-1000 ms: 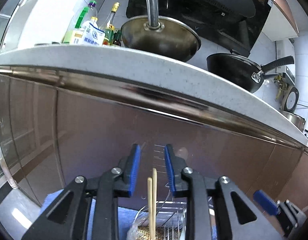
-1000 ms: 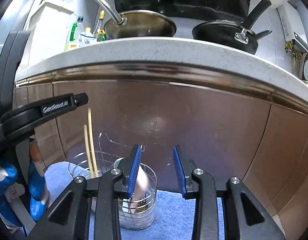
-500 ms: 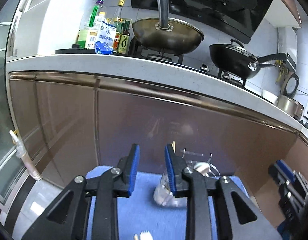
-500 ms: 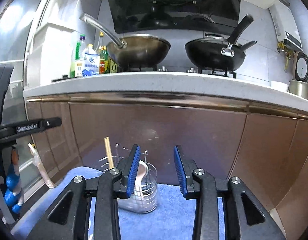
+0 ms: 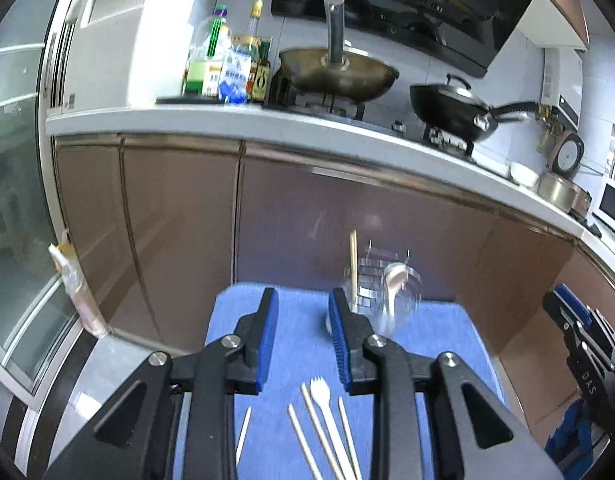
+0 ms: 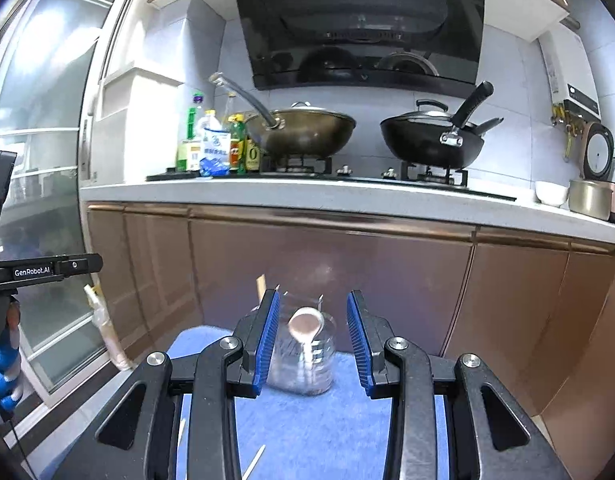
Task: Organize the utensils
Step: 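Move both open tools back down to the remaining chopsticks and fork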
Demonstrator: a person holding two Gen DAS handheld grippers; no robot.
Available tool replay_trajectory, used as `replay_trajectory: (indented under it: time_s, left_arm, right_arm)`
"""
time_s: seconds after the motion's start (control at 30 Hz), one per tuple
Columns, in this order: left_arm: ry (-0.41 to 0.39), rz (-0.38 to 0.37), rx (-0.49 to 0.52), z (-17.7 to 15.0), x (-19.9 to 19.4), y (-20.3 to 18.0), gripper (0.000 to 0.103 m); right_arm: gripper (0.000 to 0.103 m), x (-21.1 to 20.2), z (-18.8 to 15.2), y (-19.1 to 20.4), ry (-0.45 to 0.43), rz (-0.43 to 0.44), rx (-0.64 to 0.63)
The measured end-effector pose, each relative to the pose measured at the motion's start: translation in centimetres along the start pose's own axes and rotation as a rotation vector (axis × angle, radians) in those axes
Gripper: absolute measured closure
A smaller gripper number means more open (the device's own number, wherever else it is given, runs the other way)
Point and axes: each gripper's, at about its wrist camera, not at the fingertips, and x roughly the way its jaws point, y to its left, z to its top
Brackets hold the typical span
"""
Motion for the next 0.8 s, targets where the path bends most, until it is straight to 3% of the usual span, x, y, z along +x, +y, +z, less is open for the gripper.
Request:
replay_trajectory:
  time_s: [0.4,0.67,0.8]
  left_arm:
    - [0.221,-0.046,-0.037,-7.3,-0.1,1.9,0.078]
    - [0.444,-0.142,-0.066,-9.9,4.2,1.4,0.078]
    - [0.517,-0.154,-0.076,-10.5,6.5,1.0,0.079]
  right_arm:
    - [0.069,-4.5,-4.6,1.9,0.113,0.038,-0.013]
    - [0.069,-2.5,-7.3,1.7,0.262,0.099,0.029]
    - [0.069,-1.0,-9.0,1.3,0.321,0.104,0.042]
